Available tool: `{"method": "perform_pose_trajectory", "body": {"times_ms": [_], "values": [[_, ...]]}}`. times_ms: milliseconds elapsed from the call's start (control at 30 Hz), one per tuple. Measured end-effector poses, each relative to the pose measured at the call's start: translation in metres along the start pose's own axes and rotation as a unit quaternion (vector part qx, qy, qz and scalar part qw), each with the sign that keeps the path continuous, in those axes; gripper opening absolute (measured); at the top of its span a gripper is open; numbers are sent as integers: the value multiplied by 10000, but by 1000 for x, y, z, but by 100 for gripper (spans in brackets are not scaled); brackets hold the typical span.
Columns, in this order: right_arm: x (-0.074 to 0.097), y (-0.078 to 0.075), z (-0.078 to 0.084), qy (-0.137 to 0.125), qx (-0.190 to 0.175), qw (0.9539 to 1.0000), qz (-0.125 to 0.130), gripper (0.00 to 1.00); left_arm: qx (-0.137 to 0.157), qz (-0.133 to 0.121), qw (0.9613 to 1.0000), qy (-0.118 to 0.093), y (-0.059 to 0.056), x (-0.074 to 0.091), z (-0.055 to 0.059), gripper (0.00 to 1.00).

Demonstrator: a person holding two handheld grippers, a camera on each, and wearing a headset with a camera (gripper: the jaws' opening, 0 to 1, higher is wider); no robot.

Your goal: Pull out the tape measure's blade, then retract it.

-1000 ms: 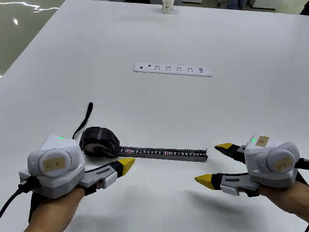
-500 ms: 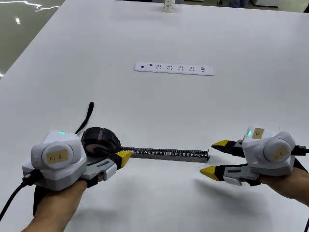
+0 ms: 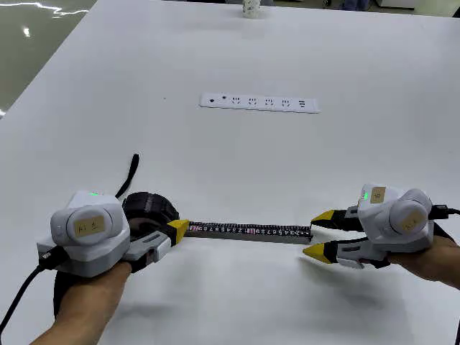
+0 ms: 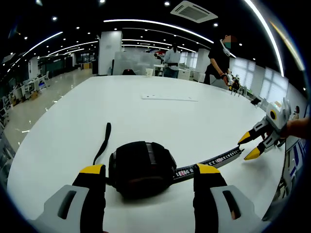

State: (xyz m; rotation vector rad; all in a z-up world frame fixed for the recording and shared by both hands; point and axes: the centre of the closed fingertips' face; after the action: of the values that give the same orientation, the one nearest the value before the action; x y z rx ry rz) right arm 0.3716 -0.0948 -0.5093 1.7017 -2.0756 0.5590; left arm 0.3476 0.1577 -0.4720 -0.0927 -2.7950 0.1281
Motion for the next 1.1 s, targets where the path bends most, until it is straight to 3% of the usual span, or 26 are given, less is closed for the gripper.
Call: {"method": "perform_pose_trajectory", "body": {"times_ms": [433,1100], "values": [[-7,-6,3,47,86,9996,-269,18,50,-117,9999,47,6,-11,-1,62],[-9,-5,5,47,61,9990,-451,12,106,-297,9993,212,10,-20,5,62]]}}
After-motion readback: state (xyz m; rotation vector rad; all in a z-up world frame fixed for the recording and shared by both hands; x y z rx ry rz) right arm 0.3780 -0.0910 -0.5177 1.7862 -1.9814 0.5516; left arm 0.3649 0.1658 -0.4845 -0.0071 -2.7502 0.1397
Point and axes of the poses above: the centre of the closed fingertips' face, and the gripper's own axes: x roughly backward along the fingers, y roughly to its left, z roughly out of its underside, and after that the axes turned 13 degrees about -y, right-handed
